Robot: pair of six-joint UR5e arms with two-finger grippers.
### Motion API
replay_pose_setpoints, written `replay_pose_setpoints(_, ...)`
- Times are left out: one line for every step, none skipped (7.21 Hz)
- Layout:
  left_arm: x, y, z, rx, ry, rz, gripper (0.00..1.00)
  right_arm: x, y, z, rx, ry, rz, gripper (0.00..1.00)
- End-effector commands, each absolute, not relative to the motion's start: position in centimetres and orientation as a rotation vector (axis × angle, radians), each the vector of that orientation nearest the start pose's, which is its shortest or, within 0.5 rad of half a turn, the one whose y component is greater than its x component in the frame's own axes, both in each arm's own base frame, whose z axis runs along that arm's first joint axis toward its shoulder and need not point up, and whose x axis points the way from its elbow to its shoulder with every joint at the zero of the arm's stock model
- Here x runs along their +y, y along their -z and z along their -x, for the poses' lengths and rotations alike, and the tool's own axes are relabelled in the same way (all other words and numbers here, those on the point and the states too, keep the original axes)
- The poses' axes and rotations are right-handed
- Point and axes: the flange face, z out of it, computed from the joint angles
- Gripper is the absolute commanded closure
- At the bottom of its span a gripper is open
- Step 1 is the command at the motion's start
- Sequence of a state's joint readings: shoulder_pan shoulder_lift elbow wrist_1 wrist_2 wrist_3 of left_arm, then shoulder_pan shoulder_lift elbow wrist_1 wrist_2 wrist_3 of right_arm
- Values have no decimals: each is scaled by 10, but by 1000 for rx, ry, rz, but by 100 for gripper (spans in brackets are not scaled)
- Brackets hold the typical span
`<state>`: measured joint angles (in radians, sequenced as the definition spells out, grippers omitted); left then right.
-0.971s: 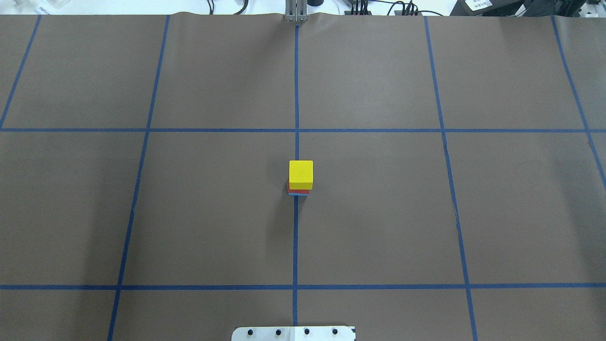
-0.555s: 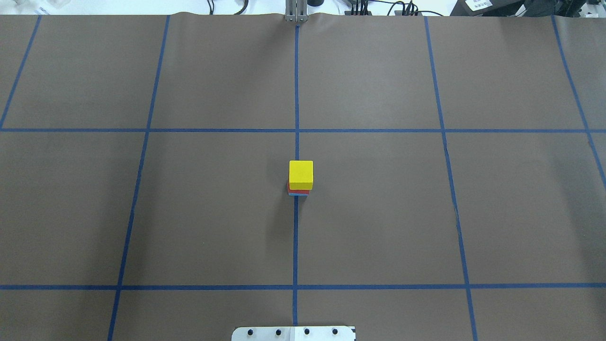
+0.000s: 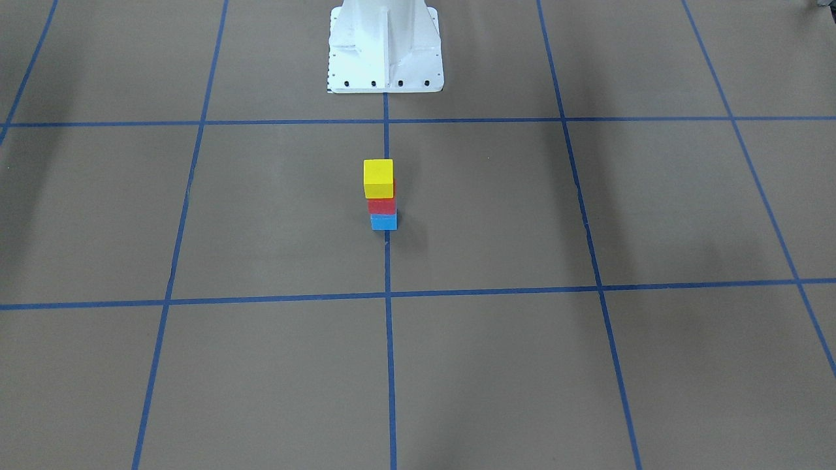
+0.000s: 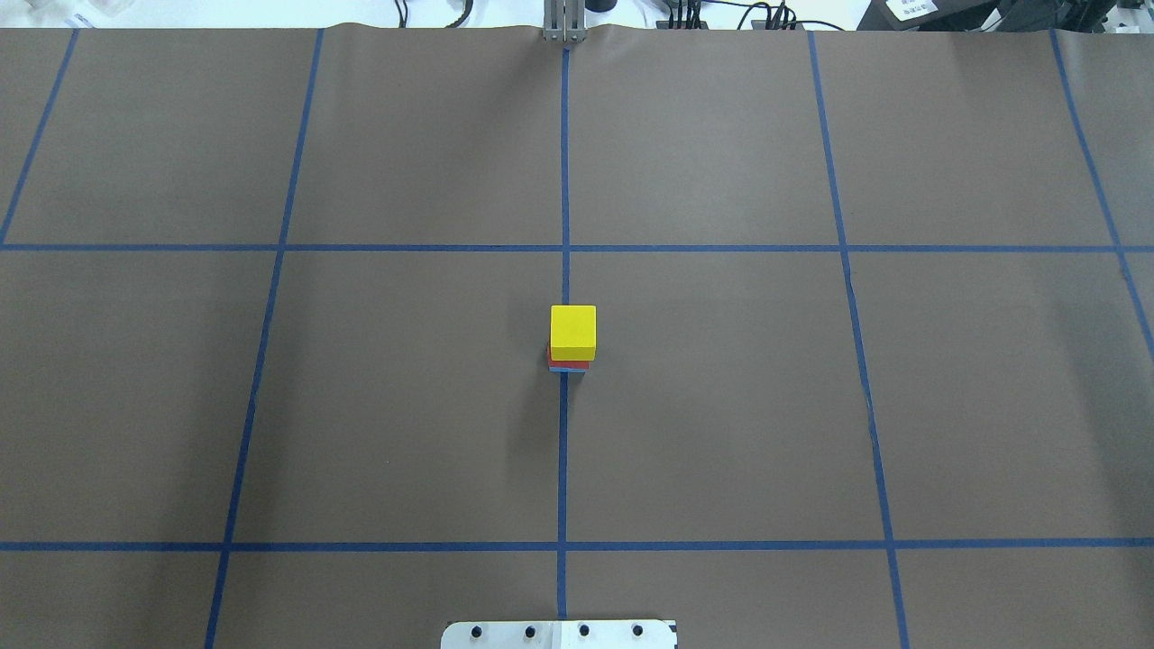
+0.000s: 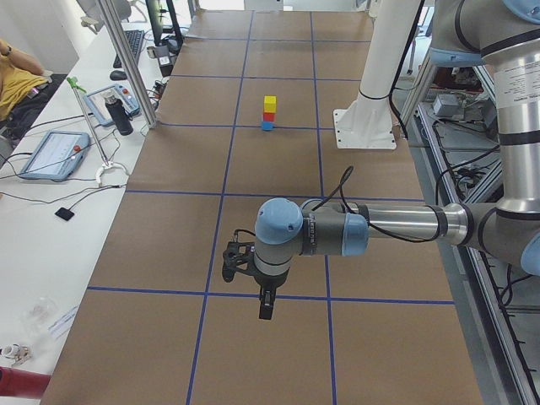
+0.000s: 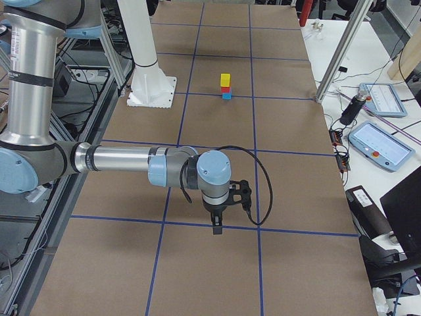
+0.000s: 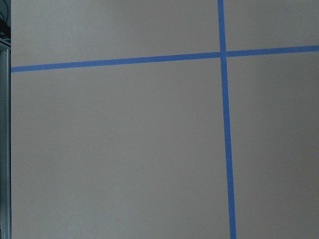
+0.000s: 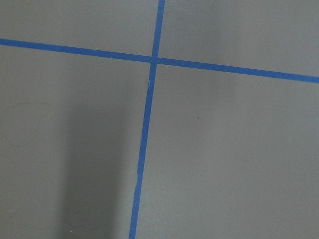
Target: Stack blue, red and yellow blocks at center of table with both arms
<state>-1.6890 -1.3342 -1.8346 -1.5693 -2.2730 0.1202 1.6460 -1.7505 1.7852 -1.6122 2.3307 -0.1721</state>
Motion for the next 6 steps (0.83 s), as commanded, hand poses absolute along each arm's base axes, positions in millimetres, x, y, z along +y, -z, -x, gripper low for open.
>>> replay_pose_setpoints(-374, -648, 114, 696, -3, -88, 0, -408, -641, -96, -755, 88, -85, 0)
replay_pose_setpoints(-371, -650, 114, 695, -1, -82, 0, -408, -641, -96, -755, 86, -83, 0)
replay_pose_setpoints(-368, -653, 114, 689, 1, -75, 0, -410, -640, -96, -755, 75, -82, 0)
replay_pose_setpoints(-365, -656, 113, 690, 4, -68, 0, -411, -638, -96, -755, 59, -78, 0)
replay_pose_setpoints(-364, -657, 113, 691, 5, -63, 0, -411, -638, -96, -756, 49, -75, 0)
replay_pose_setpoints(-362, -658, 113, 690, 8, -57, 0, -411, -638, -96, -757, 50, -76, 0)
